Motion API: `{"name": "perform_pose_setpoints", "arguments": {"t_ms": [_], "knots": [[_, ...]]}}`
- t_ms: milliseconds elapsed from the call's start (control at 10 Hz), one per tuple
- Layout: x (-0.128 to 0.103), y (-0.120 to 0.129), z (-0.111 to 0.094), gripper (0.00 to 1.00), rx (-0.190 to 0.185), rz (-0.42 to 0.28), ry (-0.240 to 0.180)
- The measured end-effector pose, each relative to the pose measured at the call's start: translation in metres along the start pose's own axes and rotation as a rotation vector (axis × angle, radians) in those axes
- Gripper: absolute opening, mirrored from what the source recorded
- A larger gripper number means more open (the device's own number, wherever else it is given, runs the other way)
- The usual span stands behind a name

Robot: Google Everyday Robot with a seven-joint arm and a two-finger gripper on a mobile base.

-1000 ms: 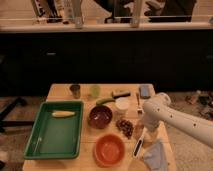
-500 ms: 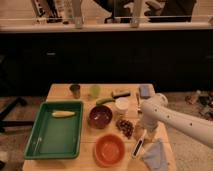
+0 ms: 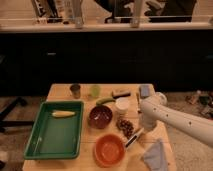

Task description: Place brush in red bowl

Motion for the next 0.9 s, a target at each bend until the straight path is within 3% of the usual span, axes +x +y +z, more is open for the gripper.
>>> {"name": "perform_pose_setpoints", "arguments": {"t_ms": [900], "knots": [[0.0074, 0.0047, -0.0068, 0.00, 0.029, -0.005, -0.032]]}}
